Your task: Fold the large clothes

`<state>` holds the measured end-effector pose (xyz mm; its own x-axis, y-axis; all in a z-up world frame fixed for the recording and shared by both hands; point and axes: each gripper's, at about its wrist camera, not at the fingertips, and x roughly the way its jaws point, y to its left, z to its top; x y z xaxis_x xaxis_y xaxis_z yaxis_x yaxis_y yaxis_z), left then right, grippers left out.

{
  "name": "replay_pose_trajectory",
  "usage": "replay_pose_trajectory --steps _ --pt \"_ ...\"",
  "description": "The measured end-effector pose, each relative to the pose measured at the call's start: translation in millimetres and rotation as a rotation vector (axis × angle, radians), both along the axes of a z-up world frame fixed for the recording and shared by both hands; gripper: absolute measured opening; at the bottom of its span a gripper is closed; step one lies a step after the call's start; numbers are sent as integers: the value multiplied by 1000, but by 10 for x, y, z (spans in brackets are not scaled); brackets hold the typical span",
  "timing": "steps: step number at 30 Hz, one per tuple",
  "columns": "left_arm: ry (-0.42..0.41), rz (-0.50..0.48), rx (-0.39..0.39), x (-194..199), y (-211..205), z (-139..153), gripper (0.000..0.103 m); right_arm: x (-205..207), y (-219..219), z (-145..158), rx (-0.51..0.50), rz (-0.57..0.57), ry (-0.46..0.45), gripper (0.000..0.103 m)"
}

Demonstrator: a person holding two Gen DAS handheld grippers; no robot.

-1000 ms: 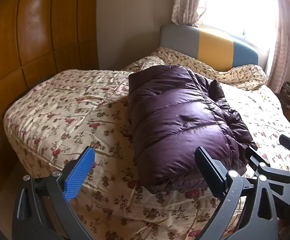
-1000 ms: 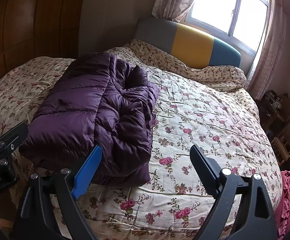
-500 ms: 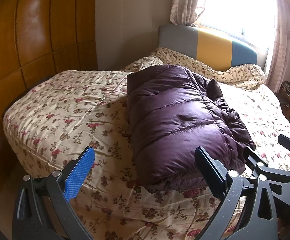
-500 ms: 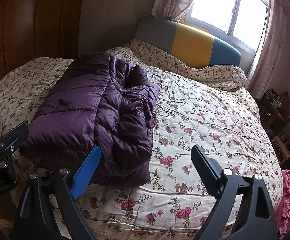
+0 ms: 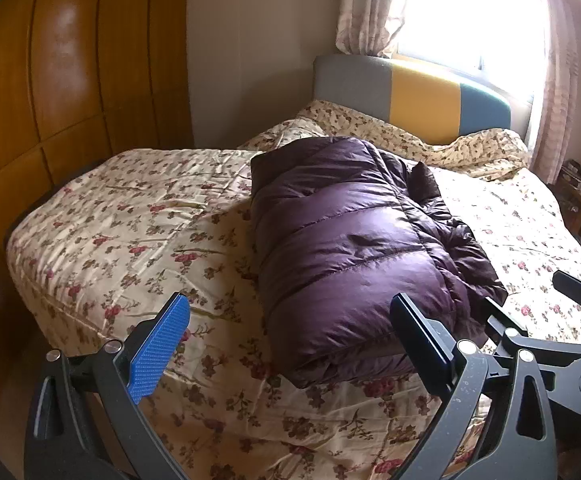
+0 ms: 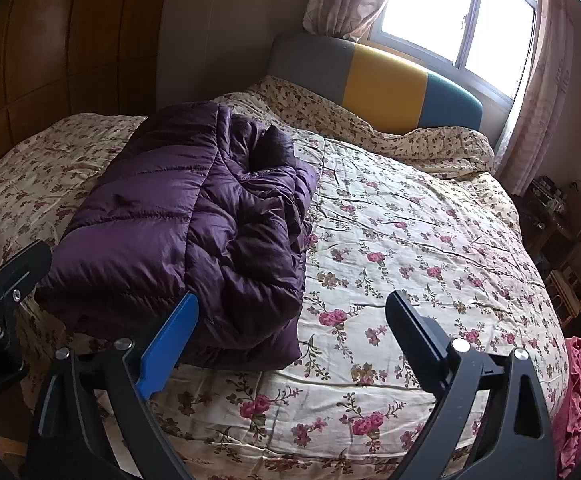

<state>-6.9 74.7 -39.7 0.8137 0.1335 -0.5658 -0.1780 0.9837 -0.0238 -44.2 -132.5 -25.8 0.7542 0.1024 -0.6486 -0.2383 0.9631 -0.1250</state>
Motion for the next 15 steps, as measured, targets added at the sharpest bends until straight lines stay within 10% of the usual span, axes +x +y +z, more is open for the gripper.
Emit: replay_pose_trajectory --steps 15 --pt "4 2 5 -6 12 -15 99 23 -36 -26 24 -12 2 96"
